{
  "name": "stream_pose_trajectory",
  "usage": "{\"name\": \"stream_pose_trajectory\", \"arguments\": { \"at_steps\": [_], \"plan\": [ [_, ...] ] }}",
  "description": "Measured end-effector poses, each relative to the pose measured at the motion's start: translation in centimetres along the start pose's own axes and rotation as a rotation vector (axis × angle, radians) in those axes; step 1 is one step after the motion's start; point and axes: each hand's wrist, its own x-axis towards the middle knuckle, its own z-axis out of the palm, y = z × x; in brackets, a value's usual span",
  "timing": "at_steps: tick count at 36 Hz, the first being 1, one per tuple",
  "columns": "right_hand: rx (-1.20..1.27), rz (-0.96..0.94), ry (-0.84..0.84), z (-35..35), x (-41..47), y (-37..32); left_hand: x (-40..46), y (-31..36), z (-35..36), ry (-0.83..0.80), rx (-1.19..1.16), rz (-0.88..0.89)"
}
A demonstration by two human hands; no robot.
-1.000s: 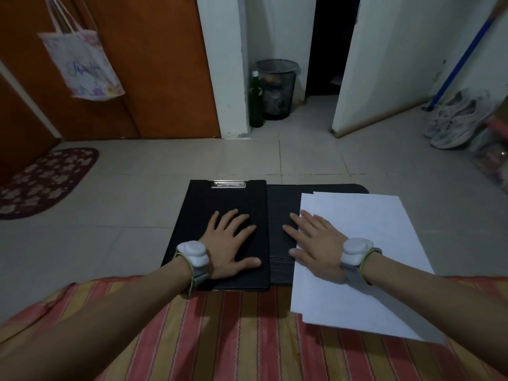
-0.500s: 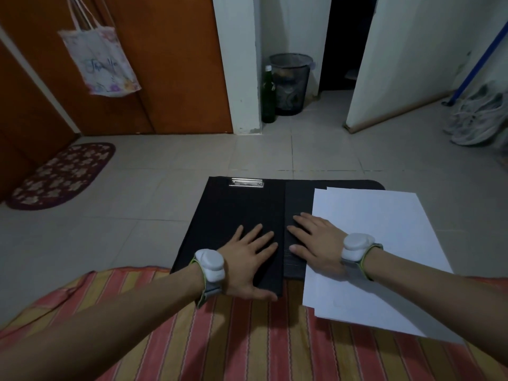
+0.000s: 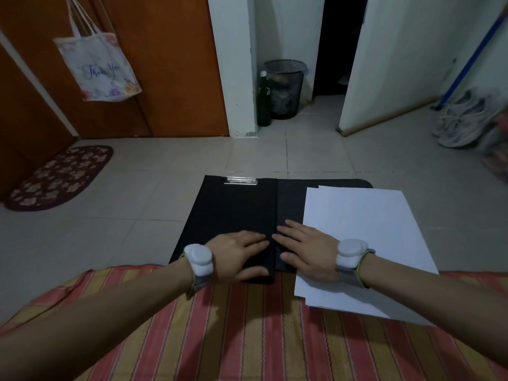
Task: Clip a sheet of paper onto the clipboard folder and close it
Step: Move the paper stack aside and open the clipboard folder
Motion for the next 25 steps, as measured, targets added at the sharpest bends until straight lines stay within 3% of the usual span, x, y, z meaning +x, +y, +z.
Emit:
{"name": "stream_pose_trajectory", "arguments": {
  "at_steps": [2,5,11,14,25],
  "plan": [
    [0.017,0.012,-0.011,-0.1,0.3,0.1,0.2,-0.7,0.0,-0.004,-0.098,-0.195],
    [0.077,0.057,-0.061,-0.8,0.9,0.4,1.0,-2.3,0.2,-0.054,-0.06,-0.415],
    [0.193,0.268,-0.095,-2.3,3.2,-0.9,0.8,-5.3,0.9,-0.178,0.056,-0.724],
    [0.211,0.337,-0.065,-1.4,4.5,-2.2,0.0,-6.0,2.0,-0.197,0.001,-0.854],
    [0.721,0.493,0.134,-0.1,4.1,-1.5,1.2,-4.6,2.4,-0.065,-0.096,-0.886]
  ]
}}
